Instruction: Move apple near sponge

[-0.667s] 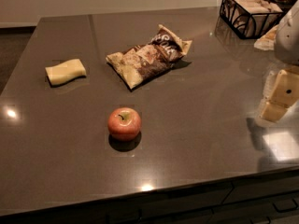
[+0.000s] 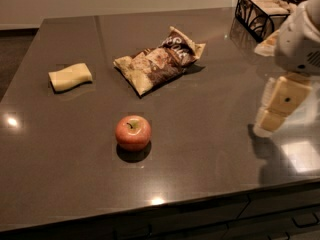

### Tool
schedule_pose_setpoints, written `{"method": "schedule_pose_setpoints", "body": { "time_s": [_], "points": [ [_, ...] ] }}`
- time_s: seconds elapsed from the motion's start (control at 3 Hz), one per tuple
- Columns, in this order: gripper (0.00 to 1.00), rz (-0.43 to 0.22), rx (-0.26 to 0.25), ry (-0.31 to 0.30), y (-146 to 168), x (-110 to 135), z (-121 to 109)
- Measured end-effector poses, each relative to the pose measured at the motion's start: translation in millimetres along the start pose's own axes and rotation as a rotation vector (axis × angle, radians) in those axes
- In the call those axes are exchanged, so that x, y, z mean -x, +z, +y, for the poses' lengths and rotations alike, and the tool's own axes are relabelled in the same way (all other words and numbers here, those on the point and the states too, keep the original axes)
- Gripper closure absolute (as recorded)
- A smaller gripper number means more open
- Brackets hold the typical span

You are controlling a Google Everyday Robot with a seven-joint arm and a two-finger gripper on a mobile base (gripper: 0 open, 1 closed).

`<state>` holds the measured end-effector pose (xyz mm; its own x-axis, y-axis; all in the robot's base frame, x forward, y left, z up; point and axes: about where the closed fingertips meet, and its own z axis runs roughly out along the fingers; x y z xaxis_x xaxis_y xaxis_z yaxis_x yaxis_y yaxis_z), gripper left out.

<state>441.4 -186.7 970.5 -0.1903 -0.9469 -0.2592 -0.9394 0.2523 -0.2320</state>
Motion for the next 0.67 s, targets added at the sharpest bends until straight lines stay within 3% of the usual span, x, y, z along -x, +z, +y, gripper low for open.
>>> {"method": "schedule_pose_setpoints", "body": {
  "time_s": [0.67],
  "points": [
    [0.00,-0.170,0.068,-0.077,41.9,86.8,21.0]
  ]
}}
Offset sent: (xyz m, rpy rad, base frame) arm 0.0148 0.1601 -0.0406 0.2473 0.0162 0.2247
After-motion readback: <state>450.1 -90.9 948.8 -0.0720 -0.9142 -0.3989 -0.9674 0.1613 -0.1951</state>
